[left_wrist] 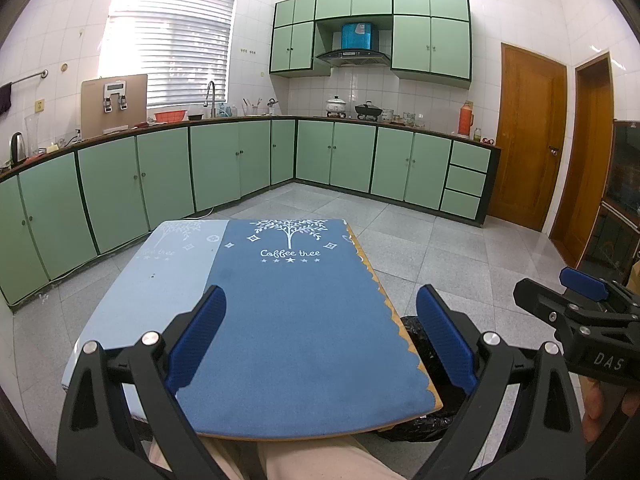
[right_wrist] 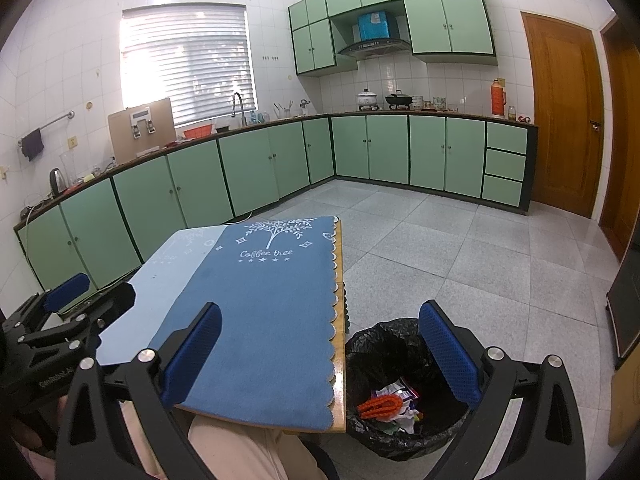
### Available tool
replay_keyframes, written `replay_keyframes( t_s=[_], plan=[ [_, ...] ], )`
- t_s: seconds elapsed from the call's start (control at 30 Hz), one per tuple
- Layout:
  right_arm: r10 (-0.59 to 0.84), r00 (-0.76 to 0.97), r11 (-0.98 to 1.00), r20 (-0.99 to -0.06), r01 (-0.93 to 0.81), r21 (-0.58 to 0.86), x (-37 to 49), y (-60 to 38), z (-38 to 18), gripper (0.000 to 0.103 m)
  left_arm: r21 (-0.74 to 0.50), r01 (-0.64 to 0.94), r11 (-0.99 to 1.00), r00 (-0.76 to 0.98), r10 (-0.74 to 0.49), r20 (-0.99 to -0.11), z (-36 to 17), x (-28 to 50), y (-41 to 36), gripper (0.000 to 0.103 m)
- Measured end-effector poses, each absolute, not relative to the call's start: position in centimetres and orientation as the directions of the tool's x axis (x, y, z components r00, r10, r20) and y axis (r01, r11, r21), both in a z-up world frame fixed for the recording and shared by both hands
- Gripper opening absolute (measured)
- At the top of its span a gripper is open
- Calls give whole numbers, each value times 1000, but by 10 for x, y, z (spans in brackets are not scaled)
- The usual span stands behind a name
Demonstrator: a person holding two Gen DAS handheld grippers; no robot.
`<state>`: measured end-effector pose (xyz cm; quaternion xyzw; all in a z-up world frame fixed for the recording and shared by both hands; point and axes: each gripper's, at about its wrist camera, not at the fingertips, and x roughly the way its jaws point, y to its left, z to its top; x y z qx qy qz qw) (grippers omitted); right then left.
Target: Collect trash
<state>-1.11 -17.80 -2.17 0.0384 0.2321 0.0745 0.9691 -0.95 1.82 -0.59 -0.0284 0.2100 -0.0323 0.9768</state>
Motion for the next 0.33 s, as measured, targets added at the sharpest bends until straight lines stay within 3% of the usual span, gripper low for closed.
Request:
replay_keyframes(
  t_s=[0.33],
  plan=[
    [161,880,986,-447,-124,111,-8,-179,-25,97,-72,47,996,907,-72,-416,-8,-8,19,93]
  ],
)
